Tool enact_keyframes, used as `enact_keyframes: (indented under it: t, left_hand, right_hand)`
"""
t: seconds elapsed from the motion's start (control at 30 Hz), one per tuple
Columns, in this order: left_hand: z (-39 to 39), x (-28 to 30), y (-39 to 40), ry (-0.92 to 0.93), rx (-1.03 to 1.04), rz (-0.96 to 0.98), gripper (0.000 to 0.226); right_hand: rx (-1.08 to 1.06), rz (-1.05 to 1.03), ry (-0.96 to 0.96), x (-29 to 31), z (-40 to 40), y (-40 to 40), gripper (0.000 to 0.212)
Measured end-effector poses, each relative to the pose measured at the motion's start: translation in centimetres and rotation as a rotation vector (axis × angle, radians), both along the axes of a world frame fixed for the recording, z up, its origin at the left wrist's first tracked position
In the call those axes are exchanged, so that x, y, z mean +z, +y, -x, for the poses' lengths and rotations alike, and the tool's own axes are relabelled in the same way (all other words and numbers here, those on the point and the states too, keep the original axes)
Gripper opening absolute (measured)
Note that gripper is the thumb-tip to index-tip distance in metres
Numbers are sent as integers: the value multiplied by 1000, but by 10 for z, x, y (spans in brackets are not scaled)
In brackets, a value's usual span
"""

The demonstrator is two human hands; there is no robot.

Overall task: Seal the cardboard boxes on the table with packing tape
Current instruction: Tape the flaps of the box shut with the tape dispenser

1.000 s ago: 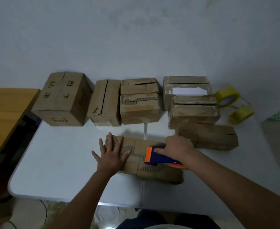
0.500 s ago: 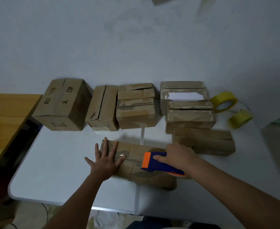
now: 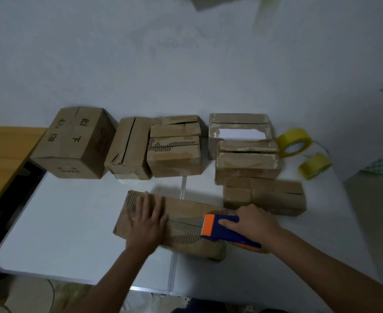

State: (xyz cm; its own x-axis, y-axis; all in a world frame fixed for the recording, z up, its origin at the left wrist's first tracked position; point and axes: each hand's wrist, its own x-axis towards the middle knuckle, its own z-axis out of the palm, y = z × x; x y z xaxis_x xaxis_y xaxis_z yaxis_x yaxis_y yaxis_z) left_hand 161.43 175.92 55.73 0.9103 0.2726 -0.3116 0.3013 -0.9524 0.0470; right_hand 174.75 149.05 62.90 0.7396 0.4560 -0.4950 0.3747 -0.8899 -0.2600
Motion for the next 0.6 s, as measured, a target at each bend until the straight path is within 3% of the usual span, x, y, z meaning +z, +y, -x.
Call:
enact_keyframes:
  t: [0.13,0.33,0.6]
  left_hand:
    - [-3,-14,-43,-94,57,172,68]
    - [3,-20,17,-25,-18,26,79]
    - [4,-23,48,29,-59,27,86]
  right_hand:
    - [12,13,-1,-1,1,2,62]
    - [26,-80,10,-4,14,42,59]
    - [-7,-161,12,-16,18,55,64]
